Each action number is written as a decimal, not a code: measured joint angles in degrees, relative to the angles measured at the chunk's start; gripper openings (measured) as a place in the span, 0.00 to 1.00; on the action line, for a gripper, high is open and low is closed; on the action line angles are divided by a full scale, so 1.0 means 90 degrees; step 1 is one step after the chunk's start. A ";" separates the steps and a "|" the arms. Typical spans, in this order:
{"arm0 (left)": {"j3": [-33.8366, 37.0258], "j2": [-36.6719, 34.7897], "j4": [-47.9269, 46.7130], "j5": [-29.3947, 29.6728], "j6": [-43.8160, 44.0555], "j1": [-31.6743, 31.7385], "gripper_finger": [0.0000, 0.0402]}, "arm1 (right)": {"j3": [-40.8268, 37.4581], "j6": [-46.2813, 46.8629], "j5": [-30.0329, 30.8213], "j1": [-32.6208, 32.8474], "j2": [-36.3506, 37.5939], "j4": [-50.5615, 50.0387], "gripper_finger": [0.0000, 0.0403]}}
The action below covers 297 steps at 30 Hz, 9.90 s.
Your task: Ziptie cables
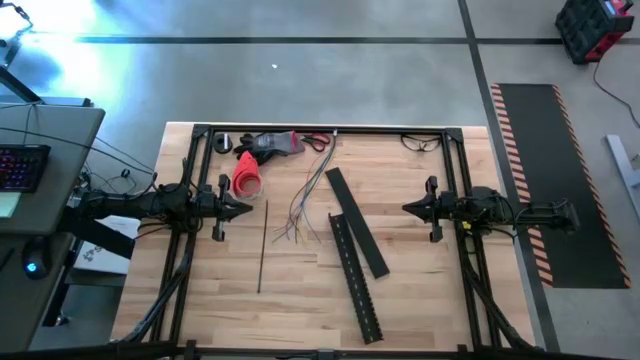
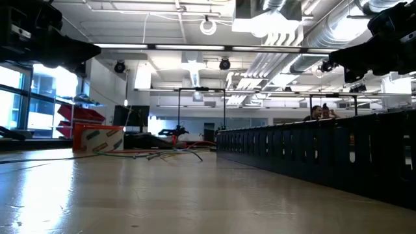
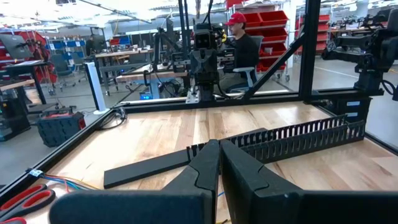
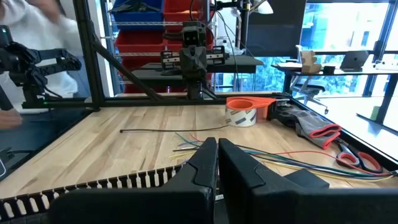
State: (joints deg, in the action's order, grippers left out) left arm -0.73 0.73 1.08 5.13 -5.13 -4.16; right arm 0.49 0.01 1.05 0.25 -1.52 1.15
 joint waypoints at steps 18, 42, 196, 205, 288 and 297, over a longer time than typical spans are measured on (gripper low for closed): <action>0.0002 0.0000 0.0000 0.0002 0.0000 0.0000 0.00 | -0.0001 0.0000 0.0000 0.0000 -0.0001 0.0000 0.00; 0.0000 0.0000 0.0002 0.0000 0.0000 -0.0002 0.00 | -0.0002 -0.1028 0.0189 -0.0019 -0.0002 0.0851 0.00; 0.0000 0.2152 0.2514 0.2727 0.0885 0.0007 0.00 | 0.9980 0.2204 -0.0966 -0.4315 -1.3892 -0.1729 0.60; 0.0000 0.2152 0.2371 0.2699 0.0881 0.0012 0.00 | 1.0341 0.2293 -0.0701 -0.4229 -1.3954 -0.2437 0.51; 0.0000 0.2757 0.4118 0.1487 0.0180 0.0010 0.04 | 0.7088 0.0654 0.3055 0.1204 -0.9524 -0.0041 0.00; -0.0764 0.4561 0.4396 0.1510 -0.0004 0.0010 0.22 | 0.6630 0.0534 0.4444 0.2124 -0.9530 0.0714 0.00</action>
State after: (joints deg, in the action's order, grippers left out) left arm -7.60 41.78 40.65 18.72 -5.16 -4.08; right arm 60.16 4.82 41.05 19.37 -87.29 7.57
